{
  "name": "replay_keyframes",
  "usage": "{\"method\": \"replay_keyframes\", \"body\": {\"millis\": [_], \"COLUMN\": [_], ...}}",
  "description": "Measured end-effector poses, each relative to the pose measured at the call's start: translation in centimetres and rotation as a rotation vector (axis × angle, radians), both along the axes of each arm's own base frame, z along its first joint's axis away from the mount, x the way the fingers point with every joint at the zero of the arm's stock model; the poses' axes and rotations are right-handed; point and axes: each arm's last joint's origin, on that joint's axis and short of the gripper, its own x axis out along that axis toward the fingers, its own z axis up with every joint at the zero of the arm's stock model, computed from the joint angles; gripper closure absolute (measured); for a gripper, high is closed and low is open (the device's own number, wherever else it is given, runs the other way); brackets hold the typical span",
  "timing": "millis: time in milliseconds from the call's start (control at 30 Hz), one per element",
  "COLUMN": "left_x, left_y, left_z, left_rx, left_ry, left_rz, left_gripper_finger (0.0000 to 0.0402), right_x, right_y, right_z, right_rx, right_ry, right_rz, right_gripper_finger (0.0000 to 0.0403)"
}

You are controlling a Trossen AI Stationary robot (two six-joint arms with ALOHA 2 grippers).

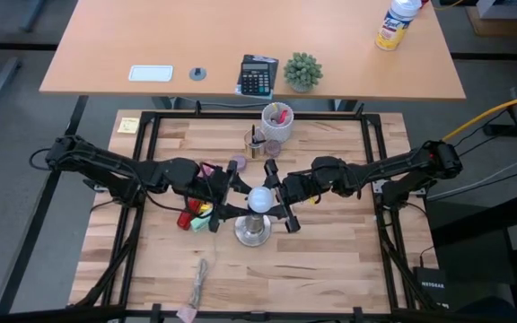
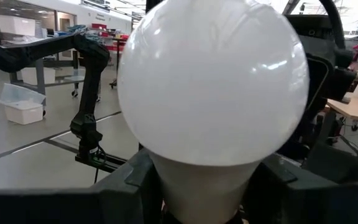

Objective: Screw lightbulb
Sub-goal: Remove the lightbulb from the lamp

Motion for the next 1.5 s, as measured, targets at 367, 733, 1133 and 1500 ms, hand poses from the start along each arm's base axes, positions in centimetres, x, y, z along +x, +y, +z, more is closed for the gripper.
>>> {"method": "replay_keyframes", "body": {"millis": [367, 733, 1133, 1500], "left_x": [0.28, 0.37, 0.23, -0.26], "left_y": [0.05, -0.04, -0.05, 0.12], "left_z": [-0.09, -0.19, -0.10, 0.28], "left_rx": [0.044, 0.052, 0.048, 0.129], "left_ry": [-0.020, -0.016, -0.013, -0.032], "left_rz": [0.025, 0.016, 0.003, 0.018], "left_gripper_finger": [0.0205, 0.0271, 0.0275, 0.0288], "right_x": [0.00, -0.10, -0.11, -0.09], "right_y": [0.00, 0.19, 0.23, 0.18], "right_z": [-0.01, 0.02, 0.01, 0.02], "right_rx": [-0.001, -0.013, -0.034, -0.033], "right_ry": [0.000, -0.007, -0.015, -0.015], "right_rz": [0.000, 0.075, 0.087, 0.063], "right_gripper_finger": [0.0237, 0.0237, 0.0237, 0.0237]}}
